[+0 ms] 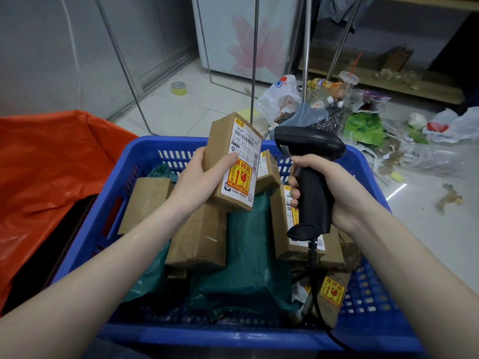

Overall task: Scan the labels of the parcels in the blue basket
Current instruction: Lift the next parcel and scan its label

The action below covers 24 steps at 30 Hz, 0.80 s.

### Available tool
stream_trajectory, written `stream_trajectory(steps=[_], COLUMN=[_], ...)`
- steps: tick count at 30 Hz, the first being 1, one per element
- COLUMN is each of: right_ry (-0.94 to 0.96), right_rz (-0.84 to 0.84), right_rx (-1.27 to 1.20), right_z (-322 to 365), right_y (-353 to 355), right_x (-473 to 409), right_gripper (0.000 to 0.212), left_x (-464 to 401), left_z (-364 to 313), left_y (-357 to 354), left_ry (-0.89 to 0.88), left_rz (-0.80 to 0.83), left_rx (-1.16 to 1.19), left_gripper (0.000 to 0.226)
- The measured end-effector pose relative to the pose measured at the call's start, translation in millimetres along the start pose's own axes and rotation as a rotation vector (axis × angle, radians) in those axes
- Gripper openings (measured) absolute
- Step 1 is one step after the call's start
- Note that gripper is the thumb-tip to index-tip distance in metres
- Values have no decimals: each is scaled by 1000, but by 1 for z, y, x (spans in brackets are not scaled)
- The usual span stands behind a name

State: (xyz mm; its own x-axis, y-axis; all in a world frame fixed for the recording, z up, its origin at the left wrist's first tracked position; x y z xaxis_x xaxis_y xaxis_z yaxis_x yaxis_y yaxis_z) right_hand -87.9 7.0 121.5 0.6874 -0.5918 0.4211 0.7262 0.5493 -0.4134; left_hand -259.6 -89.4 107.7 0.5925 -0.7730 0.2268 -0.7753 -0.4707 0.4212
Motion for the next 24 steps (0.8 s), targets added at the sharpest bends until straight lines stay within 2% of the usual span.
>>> stream_trajectory(steps=[4,7,18,22,24], right_ry=[40,30,-67,-88,-106], right_rz=[-61,-115,-183,-192,-190], right_rx=[-54,-61,40,94,136], right_z=[-7,-16,-45,-59,-66], right_y=[6,13,23,23,24], right_x=[-7,-14,-21,-24,-25], right_gripper=[15,19,37,29,31], left_x=[1,2,4,9,9], left_z=[7,12,44,56,67], left_y=[-10,-19,-40,-49,-52], left_ry=[71,86,205,251,285], left_rz=[118,209,346,417,407], left_rx=[52,44,-37,-95,-187], left_gripper=[60,67,67,73,66])
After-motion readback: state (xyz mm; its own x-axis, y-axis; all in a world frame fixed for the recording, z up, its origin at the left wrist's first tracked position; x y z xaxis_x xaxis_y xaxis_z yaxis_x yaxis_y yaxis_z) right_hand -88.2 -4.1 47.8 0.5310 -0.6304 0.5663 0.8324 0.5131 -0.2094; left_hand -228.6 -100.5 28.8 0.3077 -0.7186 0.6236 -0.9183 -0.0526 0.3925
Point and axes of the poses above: each hand's wrist, its own x-axis away from the middle knuckle, its own y-axis out of the back of the hand, z = x × y, the point moved 7 cm from there along -x, towards the middle knuckle, and after that the axes turned 7 degrees about -x, right-handed, at the moved point
